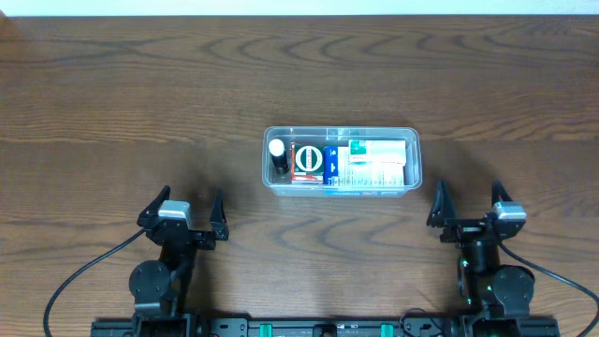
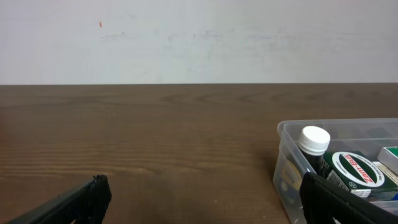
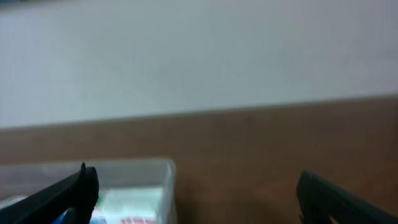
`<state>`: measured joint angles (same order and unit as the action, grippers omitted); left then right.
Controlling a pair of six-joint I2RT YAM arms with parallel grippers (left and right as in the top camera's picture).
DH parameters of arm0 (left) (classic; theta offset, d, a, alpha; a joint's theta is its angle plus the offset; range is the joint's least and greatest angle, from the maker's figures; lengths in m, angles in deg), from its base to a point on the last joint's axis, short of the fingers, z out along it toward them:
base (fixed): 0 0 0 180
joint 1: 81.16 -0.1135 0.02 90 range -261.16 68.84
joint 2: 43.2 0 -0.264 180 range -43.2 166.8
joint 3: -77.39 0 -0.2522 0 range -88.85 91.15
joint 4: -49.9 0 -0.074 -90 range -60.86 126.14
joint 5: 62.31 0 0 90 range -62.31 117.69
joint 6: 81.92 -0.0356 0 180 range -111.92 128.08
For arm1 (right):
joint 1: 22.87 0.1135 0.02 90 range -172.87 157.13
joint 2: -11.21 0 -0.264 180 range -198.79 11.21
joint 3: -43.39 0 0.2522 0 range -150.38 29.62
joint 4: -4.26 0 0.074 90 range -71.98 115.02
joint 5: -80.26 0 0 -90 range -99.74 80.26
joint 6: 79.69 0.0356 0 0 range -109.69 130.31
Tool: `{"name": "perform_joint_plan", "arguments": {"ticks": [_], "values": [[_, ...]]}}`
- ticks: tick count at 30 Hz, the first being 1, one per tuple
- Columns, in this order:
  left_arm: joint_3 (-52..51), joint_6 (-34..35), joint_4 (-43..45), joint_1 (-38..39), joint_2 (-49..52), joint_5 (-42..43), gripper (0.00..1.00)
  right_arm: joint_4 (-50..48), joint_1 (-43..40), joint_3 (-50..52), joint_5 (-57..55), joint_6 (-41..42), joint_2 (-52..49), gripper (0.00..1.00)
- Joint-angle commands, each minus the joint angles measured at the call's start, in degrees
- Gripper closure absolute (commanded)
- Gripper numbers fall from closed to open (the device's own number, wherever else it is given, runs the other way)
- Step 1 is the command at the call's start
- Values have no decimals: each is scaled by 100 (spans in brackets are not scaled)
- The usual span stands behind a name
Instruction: Pack container
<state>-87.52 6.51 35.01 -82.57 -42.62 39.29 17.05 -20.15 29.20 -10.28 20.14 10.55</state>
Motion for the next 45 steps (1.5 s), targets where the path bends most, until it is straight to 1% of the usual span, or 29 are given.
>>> {"name": "perform_joint_plan", "arguments": {"ticks": [1,6,45], "values": [[-109,-79,-186,-28,-35,35,2,417,50,13,-205,-66,39,1],[-109,-79,-186,-28,-35,35,2,505,46,13,-205,-476,37,1],[-109,-79,-186,-28,-35,35,2,503,46,13,-203,-474,35,1]]}}
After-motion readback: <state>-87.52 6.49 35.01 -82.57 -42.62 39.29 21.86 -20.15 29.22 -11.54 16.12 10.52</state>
